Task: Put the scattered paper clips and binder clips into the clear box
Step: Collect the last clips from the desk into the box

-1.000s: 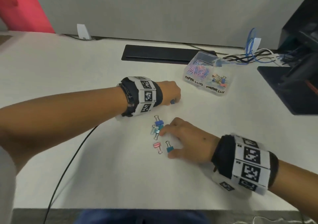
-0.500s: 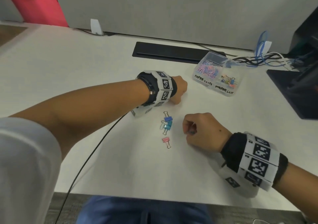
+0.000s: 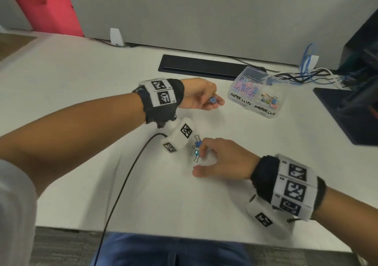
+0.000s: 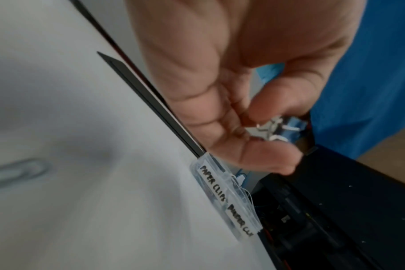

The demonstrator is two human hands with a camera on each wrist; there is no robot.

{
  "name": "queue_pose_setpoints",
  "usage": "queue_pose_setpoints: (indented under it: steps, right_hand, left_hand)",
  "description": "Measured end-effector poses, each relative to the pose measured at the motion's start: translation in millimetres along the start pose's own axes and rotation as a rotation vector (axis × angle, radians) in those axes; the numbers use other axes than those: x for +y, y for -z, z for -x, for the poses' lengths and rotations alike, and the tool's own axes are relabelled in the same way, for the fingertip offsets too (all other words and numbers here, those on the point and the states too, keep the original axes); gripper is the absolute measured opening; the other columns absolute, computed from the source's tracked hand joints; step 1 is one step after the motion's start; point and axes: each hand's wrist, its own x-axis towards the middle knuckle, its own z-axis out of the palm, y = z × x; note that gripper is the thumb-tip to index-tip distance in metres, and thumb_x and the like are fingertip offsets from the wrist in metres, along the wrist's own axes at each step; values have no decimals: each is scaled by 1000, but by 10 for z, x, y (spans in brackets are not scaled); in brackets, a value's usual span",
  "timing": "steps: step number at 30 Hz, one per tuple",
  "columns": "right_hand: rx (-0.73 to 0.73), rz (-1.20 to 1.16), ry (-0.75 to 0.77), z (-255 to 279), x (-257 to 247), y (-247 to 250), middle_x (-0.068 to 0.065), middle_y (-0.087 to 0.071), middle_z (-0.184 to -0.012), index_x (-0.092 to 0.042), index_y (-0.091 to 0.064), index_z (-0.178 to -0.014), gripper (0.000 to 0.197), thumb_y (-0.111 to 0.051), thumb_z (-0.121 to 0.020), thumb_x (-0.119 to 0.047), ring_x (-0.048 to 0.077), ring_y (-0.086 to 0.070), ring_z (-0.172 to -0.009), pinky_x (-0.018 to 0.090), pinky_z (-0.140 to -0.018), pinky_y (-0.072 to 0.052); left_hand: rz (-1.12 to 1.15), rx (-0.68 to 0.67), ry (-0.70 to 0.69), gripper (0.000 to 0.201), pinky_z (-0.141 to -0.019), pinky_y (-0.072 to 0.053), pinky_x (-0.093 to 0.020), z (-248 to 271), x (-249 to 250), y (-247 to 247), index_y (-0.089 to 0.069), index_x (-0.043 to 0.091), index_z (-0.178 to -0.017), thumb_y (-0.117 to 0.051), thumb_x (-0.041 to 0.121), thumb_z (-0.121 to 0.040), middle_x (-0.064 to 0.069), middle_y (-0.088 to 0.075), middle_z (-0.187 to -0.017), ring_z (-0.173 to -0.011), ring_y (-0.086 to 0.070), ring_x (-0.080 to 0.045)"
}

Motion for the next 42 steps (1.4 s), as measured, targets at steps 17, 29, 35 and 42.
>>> queue_pose_setpoints:
  steps: [17, 29, 35, 42]
  right_hand:
    - [91, 195, 69, -39, 234, -72, -1, -42, -96, -15, -56, -86, 5, -60, -85, -18, 12, -36, -90, 15, -68, -30]
    - [126, -322, -76, -104, 381, 144, -1, -53, -68, -10, -55, -90, 15, -43, -94, -4, 8, -48, -57, 16, -57, -43]
    - [104, -1074, -224, -201, 378, 331, 10, -43, -67, -4, -54, -78, 32, -26, -82, 9, 16, -39, -54, 19, -40, -35]
    - [121, -55, -163, -314, 172, 155, 5, -54, -90, -12, -45, -95, 11, -38, -95, -20, 19, -47, -79, 26, -69, -35]
  left_hand:
    - [-1257, -99, 70, 42, -80, -33, -21, 174, -389, -139, -53, 13, -124, -64, 25, -85, 7, -40, -82, -91, -40, -14]
    - [-1380, -78, 78, 25, -51, -30, -16, 0, -455, -251, -66, 6, -94, -52, 26, -92, -2, -52, -76, -69, -46, -16]
    - [-1193, 33, 149, 31, -55, -34, -21, 27, -343, -185, -48, 20, -61, -50, 28, -91, 0, -44, -71, -60, -41, -14]
    - [-198, 160, 224, 26, -45, -39, -16, 138, -247, 6, -41, 11, -64, -38, 17, -89, -8, -51, -72, -51, -46, -16]
